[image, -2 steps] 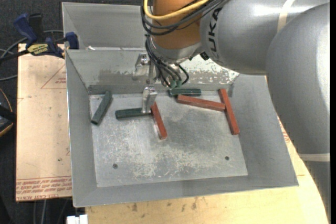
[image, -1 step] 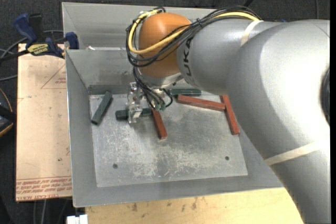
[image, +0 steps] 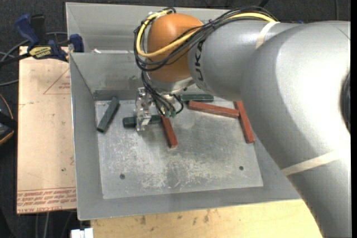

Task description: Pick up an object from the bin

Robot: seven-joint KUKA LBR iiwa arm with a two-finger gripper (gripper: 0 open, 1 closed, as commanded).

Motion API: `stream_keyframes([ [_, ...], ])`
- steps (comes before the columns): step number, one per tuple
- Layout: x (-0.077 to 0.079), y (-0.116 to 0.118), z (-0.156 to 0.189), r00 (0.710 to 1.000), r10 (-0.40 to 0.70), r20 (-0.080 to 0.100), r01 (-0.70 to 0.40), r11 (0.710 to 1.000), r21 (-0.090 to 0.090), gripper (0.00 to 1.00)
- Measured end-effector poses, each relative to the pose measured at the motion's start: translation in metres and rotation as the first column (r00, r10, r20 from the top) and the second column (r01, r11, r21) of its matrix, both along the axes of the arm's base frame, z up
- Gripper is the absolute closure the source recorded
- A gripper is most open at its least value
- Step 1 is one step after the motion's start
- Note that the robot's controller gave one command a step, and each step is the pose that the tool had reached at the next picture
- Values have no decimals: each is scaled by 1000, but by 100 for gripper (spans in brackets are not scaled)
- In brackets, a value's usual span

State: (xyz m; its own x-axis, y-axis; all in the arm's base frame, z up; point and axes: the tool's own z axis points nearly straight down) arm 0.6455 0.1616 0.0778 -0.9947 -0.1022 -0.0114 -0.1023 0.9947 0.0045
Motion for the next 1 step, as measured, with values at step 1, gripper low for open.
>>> stream_keyframes([
  [1,-16,8,142,999,-50,-5,50,999,-3,100],
])
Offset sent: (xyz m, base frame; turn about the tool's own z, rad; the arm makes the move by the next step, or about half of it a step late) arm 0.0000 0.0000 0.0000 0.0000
